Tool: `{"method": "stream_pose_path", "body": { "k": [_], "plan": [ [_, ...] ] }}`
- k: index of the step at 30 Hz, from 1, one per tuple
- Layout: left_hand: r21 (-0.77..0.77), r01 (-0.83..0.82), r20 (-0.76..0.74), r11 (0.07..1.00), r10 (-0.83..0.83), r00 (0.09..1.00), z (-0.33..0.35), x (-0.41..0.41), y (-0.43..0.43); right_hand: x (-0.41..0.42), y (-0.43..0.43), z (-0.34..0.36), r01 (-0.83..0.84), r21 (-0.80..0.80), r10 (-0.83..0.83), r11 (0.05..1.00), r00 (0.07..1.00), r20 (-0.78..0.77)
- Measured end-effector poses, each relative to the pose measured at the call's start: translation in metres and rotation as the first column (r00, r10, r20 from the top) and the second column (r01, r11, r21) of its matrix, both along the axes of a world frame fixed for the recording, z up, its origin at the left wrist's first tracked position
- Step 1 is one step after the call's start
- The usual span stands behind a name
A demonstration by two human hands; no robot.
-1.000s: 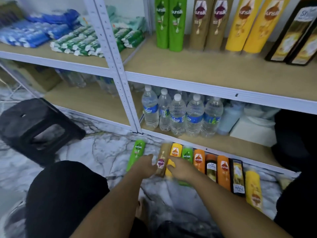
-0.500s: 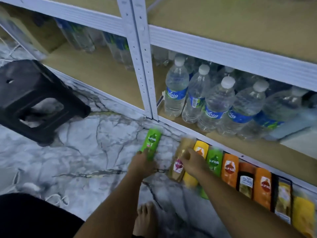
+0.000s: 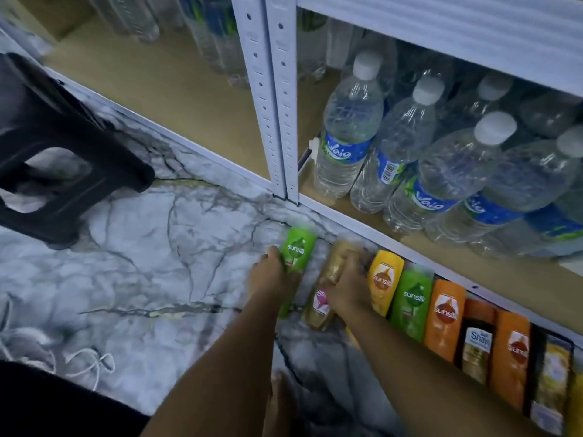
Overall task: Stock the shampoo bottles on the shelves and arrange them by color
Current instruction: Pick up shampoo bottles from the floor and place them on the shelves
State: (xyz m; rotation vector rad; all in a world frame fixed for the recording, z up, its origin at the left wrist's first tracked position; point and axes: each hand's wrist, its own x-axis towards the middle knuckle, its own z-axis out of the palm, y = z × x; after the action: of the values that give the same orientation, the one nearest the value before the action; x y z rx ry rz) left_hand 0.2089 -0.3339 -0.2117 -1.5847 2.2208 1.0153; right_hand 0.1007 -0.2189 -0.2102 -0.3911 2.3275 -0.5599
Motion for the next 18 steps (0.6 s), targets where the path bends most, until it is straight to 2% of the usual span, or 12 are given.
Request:
{"method": "stream_pose_path", "body": {
  "k": [3, 8, 11, 13, 18],
  "plan": [
    [0.058, 0.012, -0.015, 0.998, -0.011, 1.000, -0.005, -0.006, 0.006, 0.001, 0.004, 0.001, 0.103, -0.043, -0.099, 0.994, 0.992, 0.082],
    [0.165, 0.104, -0.076, 0.981, -0.092, 0.993, -0.008, 0.001, 0.013, 0.008, 0.018, 0.001, 0.109, 0.019, -0.111, 0.994, 0.960, 0.256],
    [0.168, 0.073, -0.148, 0.983, -0.048, 0.988, -0.003, 0.009, 0.017, 0.010, 0.028, 0.003, 0.197, -0.069, -0.166, 0.978, 0.934, 0.316],
    [0.186, 0.051, -0.237, 0.981, -0.006, 0.972, 0.007, 0.012, 0.018, 0.007, 0.031, 0.009, 0.215, -0.153, -0.162, 0.965, 0.941, 0.298],
    [0.200, 0.061, -0.424, 0.978, 0.030, 0.905, 0.047, 0.005, 0.014, -0.006, 0.033, 0.040, 0.108, -0.337, -0.056, 0.935, 0.985, 0.161]
  ]
}}
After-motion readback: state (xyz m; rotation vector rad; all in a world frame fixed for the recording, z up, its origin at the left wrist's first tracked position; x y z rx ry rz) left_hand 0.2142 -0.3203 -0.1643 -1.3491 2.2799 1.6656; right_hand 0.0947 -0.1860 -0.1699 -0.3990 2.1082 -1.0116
